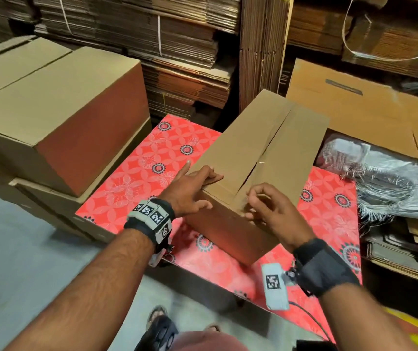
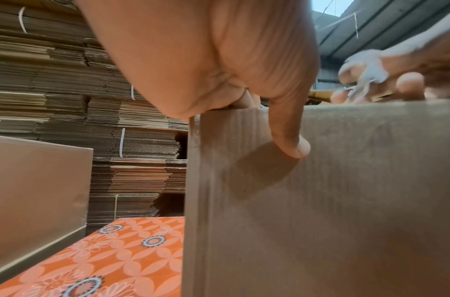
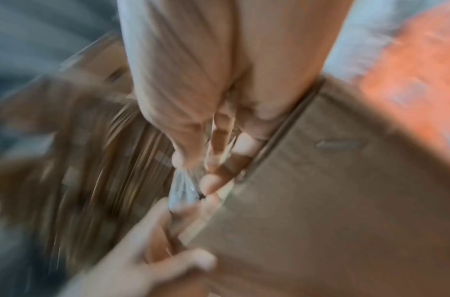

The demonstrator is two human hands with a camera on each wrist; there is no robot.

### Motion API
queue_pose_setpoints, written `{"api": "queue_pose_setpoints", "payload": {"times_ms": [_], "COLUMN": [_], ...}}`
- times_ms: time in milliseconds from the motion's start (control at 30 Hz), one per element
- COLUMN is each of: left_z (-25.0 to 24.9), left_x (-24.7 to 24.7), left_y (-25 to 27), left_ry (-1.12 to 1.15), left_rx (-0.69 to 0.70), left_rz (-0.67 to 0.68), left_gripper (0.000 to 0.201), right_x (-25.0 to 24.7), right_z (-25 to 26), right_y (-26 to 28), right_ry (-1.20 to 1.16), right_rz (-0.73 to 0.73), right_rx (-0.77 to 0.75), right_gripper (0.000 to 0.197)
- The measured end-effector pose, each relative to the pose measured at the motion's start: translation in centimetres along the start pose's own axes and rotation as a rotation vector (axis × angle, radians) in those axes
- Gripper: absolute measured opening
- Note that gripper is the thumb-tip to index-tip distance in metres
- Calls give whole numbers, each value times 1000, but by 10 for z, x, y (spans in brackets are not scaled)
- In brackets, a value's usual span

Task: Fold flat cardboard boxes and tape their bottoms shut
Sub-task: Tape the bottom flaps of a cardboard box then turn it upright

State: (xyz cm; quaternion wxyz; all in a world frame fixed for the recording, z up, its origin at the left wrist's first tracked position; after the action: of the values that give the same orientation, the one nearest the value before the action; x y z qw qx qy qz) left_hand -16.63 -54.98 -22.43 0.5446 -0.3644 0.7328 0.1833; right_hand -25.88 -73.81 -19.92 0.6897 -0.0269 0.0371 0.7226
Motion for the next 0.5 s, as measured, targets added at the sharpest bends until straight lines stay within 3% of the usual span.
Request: {"api": "queue_pose_setpoints", "payload": {"times_ms": [100,333,400,500], "left_z": [-8,-61,-82,-108], "left_x": [-2,4,10,16], "left_y": [5,26,28,26], "left_ry": [-28,-88,-104,-74], "left_rx": [-48,-116,-128,-169], "left_rz": [-28,-169,-221,-344], "left_gripper": [73,101,102,93], "right_x": [1,-9,-15,-13], "right_z": [-1,16,18,20], "right_y": [-2,-3,-3,-4], "right_ry": [174,215,256,463], "right_rz": [-28,-259,-263,-192], "right_rx": [-100,-219,-230,-268], "right_gripper": [9,39,50,32]}}
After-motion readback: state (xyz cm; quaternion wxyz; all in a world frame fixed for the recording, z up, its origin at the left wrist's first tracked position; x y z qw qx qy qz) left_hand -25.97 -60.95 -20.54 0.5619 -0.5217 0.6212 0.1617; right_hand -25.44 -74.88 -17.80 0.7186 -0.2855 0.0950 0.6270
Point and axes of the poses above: each hand's wrist, its own y-axis away from the middle knuckle, its own x-axis out of the palm, z = x × y, the point moved 7 cm from there along -y, towards the middle knuckle, and after that the axes turned 13 degrees about -y, right-handed, at the moved point
